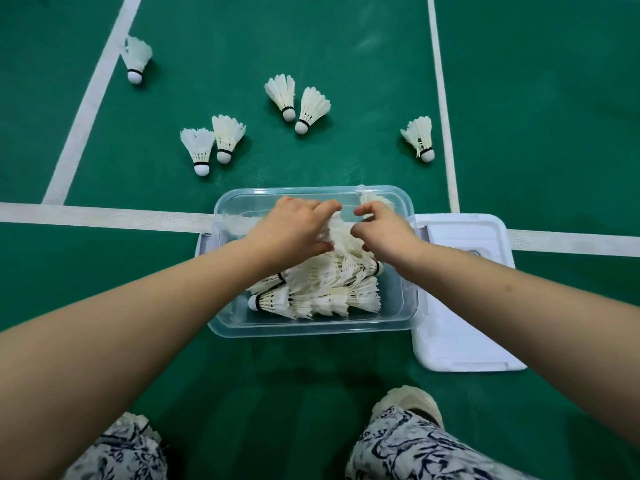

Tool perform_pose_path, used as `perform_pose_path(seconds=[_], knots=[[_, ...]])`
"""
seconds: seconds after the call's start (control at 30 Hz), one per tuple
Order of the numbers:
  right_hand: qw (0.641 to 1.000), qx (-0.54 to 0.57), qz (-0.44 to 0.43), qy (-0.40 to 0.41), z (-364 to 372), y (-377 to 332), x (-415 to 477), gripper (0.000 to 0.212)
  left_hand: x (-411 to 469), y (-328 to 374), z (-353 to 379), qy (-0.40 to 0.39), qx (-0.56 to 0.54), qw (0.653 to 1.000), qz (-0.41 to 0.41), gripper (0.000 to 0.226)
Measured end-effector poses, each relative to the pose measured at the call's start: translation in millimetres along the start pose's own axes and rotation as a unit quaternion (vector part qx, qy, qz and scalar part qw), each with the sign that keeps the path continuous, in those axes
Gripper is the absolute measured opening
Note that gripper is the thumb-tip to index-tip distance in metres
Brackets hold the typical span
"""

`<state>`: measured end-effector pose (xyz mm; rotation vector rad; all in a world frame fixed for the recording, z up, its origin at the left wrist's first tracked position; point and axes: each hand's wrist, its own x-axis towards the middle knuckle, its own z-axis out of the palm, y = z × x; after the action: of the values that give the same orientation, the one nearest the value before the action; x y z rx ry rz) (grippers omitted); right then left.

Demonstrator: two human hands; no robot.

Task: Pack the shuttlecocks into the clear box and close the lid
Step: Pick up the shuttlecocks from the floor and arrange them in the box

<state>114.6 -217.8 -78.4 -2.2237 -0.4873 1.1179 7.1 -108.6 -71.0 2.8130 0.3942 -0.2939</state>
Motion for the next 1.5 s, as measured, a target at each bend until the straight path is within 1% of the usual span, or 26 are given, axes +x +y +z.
perform_pose_path(seconds=[0.13, 0.27, 0.37, 0.43, 0.5, 0.57, 0.63, 0.73, 0.83, 0.9, 0.97, 1.0, 1.07, 1.17, 1.23, 1.4, 1.5], knots=[[0.999, 0.021, -0.034, 0.008, -1.0, 1.6, -3.2, 0.026, 1.9, -3.9, 4.1, -0.041, 0.086, 0.996, 0.001, 0.062], [0.999, 0.022, -0.041, -0.005, -1.5, 4.0, -4.4, 0.017, 0.9, -8.3, 11.7, -0.051, 0.091, 0.994, -0.029, 0.068], [0.998, 0.025, -0.047, -0.015, -3.4, 5.4, -6.4, 0.017, -4.0, -8.2, 15.2, -0.034, 0.077, 0.996, -0.043, 0.08], [0.998, 0.027, -0.057, -0.014, -5.7, 5.4, -8.5, 0.017, -7.6, -5.4, 15.1, -0.012, 0.089, 0.995, -0.032, 0.091], [0.996, 0.031, -0.079, -0.009, -8.2, 1.8, -11.3, 0.018, -9.6, -1.4, 11.0, 0.015, 0.099, 0.995, -0.014, 0.099], [0.993, 0.026, -0.115, 0.007, -11.4, -4.9, -13.3, 0.019, -7.0, 4.5, 2.1, 0.038, 0.072, 0.997, -0.002, 0.1], [0.987, 0.01, -0.155, 0.036, -14.4, -12.7, -15.1, 0.019, -0.7, 10.7, -8.0, 0.069, 0.038, 0.997, 0.006, 0.094], [0.975, -0.004, -0.206, 0.089, -21.7, -23.3, -14.4, 0.019, 12.4, 14.7, -21.0, 0.133, -0.006, 0.991, -0.005, 0.078], [0.961, -0.039, -0.23, 0.148, -37.9, -31.7, 2.8, 0.02, 28.1, 10.1, -26.8, 0.167, -0.022, 0.985, -0.029, 0.063], [0.957, -0.081, -0.209, 0.182, -50.9, -33.6, 27.5, 0.023, 39.0, 4.5, -26.7, 0.17, -0.017, 0.984, -0.044, 0.057], [0.962, -0.121, -0.153, 0.191, -63.6, -29.5, 53.1, 0.027, 52.9, 2.4, -26.0, 0.165, -0.018, 0.984, -0.059, 0.052], [0.966, -0.137, -0.123, 0.181, -67.8, -25.1, 63.6, 0.028, 60.0, 2.5, -26.0, 0.159, -0.014, 0.985, -0.065, 0.049], [0.973, -0.171, -0.074, 0.133, -73.8, -15.1, 80.5, 0.03, 76.2, 3.3, -25.7, 0.138, 0.001, 0.987, -0.076, 0.041], [0.977, -0.204, -0.033, 0.047, -76.6, -2.1, 97.4, 0.032, 97.3, 3.5, -23.8, 0.106, 0.013, 0.991, -0.086, 0.037], [0.976, -0.215, -0.016, 0.011, -76.0, 3.8, 104.9, 0.036, 107.0, 5.8, -19.7, 0.099, 0.011, 0.991, -0.088, 0.034], [0.963, -0.265, 0.012, -0.042, -56.8, 6.8, 127.0, 0.057, 121.5, 13.8, -10.8, 0.091, -0.02, 0.991, -0.094, 0.031], [0.947, -0.311, 0.025, -0.083, -38.5, 8.6, 144.2, 0.059, 122.4, 9.0, -4.9, 0.094, -0.052, 0.988, -0.115, 0.031]])
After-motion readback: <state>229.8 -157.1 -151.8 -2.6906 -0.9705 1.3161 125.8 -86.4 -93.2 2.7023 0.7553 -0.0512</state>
